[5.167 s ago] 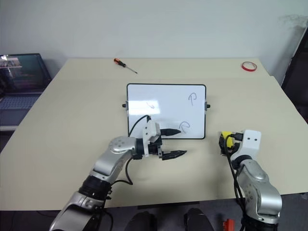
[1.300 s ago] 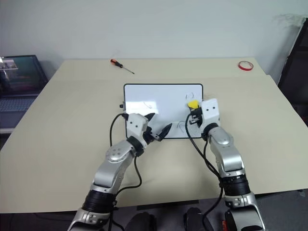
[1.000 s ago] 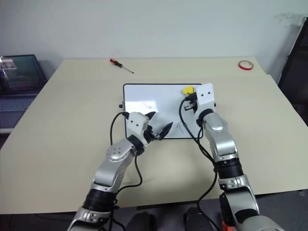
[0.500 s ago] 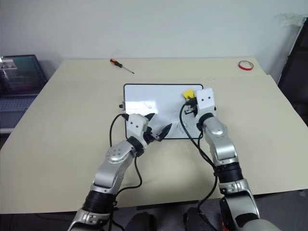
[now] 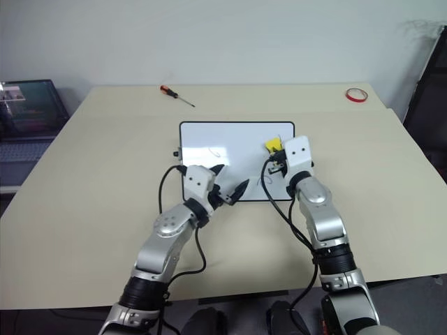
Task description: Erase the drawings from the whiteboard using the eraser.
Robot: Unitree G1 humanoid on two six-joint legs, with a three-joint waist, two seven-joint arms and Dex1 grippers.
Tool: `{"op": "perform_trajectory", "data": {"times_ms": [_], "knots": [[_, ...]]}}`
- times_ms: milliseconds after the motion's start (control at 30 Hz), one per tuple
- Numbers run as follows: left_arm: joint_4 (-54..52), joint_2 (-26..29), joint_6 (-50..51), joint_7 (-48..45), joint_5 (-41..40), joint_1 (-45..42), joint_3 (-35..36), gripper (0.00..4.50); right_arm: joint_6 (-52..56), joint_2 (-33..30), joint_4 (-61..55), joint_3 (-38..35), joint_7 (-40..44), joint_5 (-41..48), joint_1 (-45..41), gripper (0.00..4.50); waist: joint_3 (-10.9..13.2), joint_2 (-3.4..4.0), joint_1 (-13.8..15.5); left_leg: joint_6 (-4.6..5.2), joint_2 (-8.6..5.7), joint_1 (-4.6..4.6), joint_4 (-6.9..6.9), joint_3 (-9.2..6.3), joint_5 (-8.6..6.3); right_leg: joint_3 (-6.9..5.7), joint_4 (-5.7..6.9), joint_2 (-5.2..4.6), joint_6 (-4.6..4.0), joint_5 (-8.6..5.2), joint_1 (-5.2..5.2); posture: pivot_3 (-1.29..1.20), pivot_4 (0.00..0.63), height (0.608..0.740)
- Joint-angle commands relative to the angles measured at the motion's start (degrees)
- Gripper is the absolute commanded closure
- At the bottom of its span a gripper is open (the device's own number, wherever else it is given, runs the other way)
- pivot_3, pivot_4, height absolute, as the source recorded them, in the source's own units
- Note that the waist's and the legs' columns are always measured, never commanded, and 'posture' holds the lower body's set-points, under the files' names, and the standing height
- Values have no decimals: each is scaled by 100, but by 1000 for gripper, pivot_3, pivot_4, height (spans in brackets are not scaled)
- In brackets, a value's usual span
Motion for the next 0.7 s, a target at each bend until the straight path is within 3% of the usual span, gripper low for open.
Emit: {"op": "perform_trajectory", "data": {"times_ms": [33, 133, 433, 700], "knots": [[-241, -19, -24, -35, -23, -38, -37, 0, -42, -20, 17, -95, -117, -77, -96, 3535, 0, 0, 0, 0, 0, 0, 0, 0, 0, 0, 0, 0, 0, 0, 0, 0, 150, 740], [-237, -22, -32, -36, -26, -37, -42, 0, -60, -12, 12, -99, -115, -88, -87, 2987, 0, 0, 0, 0, 0, 0, 0, 0, 0, 0, 0, 0, 0, 0, 0, 0, 150, 740], [-225, -34, -33, -41, -36, -60, -68, 0, -181, -42, 28, -175, -286, -174, -135, 21, 0, 0, -12, 0, 1, 2, -1, 3, 0, 3, 0, 1, 0, 0, -1, 0, 150, 740], [-320, -20, -7, -86, -46, 50, -98, 0, -22, 21, -323, -315, -309, -10, 6, 21, 0, 0, -5, 0, 1, 0, -2, 3, 0, 3, -1, 1, 0, 0, -2, 0, 150, 740]]}}
